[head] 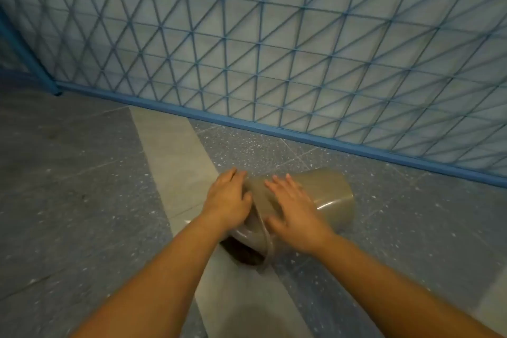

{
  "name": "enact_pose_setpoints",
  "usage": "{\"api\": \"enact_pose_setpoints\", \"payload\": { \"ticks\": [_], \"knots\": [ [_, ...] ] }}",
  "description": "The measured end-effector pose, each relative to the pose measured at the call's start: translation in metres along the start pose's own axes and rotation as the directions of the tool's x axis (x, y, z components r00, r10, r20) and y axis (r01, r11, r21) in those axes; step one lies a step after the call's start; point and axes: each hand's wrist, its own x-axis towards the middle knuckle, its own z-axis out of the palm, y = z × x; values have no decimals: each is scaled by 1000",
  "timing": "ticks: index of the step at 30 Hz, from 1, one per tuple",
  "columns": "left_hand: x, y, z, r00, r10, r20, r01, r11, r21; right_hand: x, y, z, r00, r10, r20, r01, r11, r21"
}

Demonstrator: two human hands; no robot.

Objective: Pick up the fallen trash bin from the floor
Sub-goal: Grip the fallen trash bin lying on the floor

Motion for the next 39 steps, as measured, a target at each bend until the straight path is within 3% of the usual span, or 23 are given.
{"api": "enact_pose_setpoints", "payload": {
  "ticks": [5, 8, 20, 26, 32, 39],
  "knots": [
    [-2, -5, 29, 1000, -7, -4, 7, 998, 66, -11, 11, 34, 995, 13, 101, -6, 998, -70],
    [-2, -8, 42, 1000, 13, -1, -13, 992, 123, -15, 18, 47, 996, 4, 93, 5, 996, -90],
    [0, -6, 55, 999, -46, 9, 45, 997, 60, -19, 19, 71, 997, 12, 79, -9, 999, -42],
    [3, 5, 56, 992, -117, 42, 116, 993, 19, -24, 14, 67, 996, 88, -2, -86, 970, 226],
    [1, 9, 52, 990, -141, 27, 142, 989, -46, -24, -4, 66, 957, 276, -86, -206, 860, 467],
    [3, 16, 44, 984, -172, 37, 173, 984, -33, -15, -10, 46, 893, 377, -244, -186, 805, 563]
  ]
}}
